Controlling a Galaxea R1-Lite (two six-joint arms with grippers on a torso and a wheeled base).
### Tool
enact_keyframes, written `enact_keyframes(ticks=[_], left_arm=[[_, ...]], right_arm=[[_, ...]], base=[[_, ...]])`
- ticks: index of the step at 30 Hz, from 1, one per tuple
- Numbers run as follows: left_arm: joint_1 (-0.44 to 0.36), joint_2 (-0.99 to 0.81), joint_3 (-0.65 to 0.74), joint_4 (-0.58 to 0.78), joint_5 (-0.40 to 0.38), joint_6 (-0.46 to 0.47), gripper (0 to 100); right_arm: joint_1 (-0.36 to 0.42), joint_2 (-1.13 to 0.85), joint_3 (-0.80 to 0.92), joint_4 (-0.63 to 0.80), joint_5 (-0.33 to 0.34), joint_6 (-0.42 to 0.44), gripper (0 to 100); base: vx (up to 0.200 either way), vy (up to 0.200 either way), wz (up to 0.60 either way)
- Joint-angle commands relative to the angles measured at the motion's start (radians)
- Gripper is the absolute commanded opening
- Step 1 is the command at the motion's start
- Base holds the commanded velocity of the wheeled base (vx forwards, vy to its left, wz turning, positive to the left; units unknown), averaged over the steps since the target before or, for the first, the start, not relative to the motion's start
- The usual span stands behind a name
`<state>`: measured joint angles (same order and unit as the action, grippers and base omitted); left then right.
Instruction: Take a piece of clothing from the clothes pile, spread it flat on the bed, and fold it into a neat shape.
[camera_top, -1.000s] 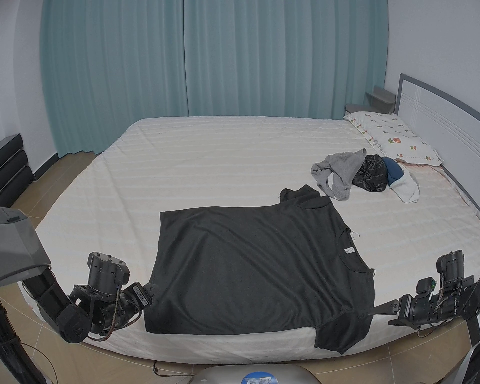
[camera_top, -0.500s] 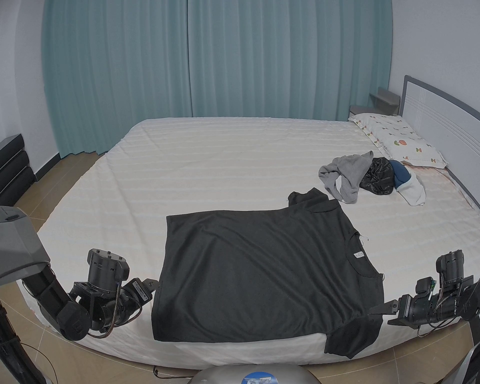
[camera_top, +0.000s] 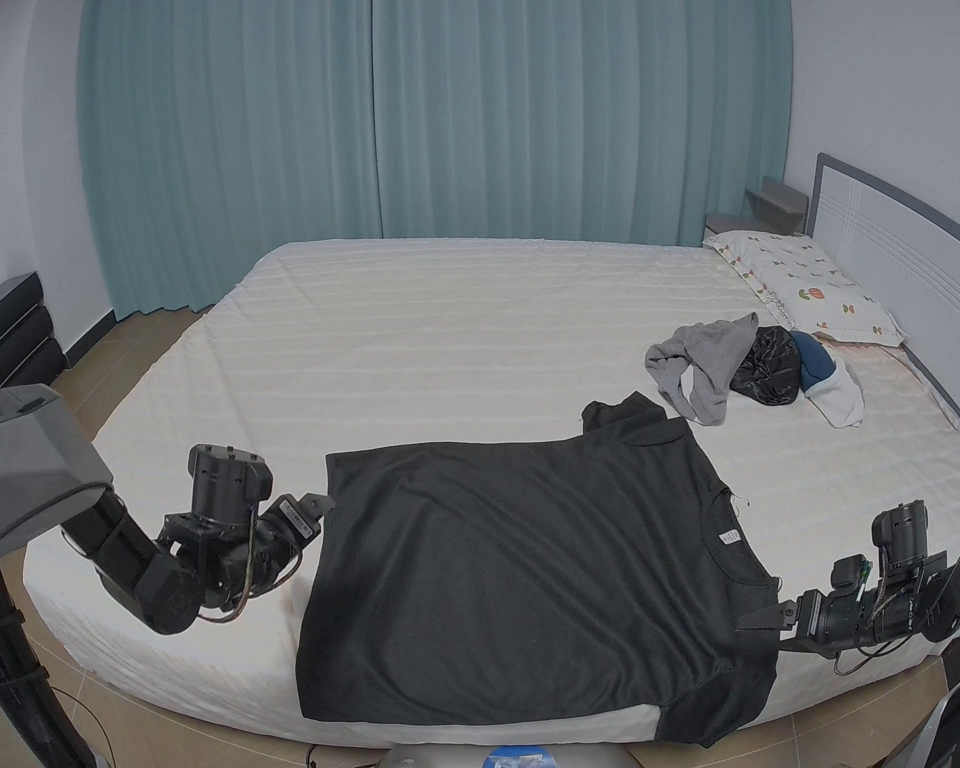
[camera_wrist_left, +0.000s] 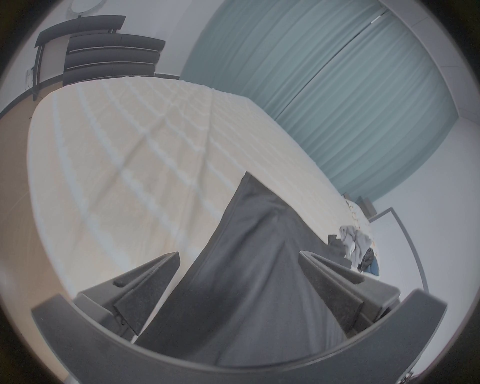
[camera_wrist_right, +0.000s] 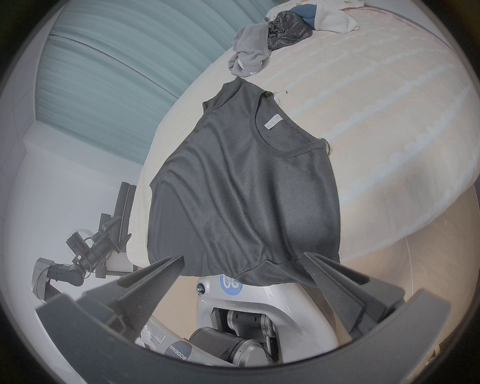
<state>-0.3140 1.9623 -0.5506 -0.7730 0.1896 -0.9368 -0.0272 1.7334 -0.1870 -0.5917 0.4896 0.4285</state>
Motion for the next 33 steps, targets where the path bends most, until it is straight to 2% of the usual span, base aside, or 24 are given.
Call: enact_keyframes(ticks=[1,8,10,15,24,32,33], left_arm=[[0.064,0.179,-0.229,0.057,-0.005,0.003,100],[0.153,0.346,-0.546,0.182,-0.144,0.007,100],[0.168,0.397,-0.62,0.201,-0.147,0.018,100],[0.188,0.54,-0.767,0.225,-0.142,0.125,100],[0.184,0.641,-0.956,0.253,-0.148,0.13,100],[0.171,0.69,-1.052,0.322,-0.148,0.128,100],[0.171,0.693,-1.065,0.33,-0.147,0.127,0]], right_arm=[[0.001,-0.002,0.011,0.0,0.001,0.001,100],[0.001,-0.011,0.015,0.001,0.003,0.003,100],[0.001,-0.009,0.015,0.001,0.004,0.003,100],[0.003,-0.003,0.015,0.003,0.006,0.003,100],[0.01,0.003,0.015,0.001,0.006,0.003,100],[0.009,0.009,0.014,0.001,0.007,0.004,100],[0.009,0.008,0.014,0.001,0.007,0.004,100]], base=[[0.0,0.0,0.0],[0.0,0.0,0.0],[0.0,0.0,0.0],[0.0,0.0,0.0],[0.0,0.0,0.0],[0.0,0.0,0.0],[0.0,0.0,0.0]])
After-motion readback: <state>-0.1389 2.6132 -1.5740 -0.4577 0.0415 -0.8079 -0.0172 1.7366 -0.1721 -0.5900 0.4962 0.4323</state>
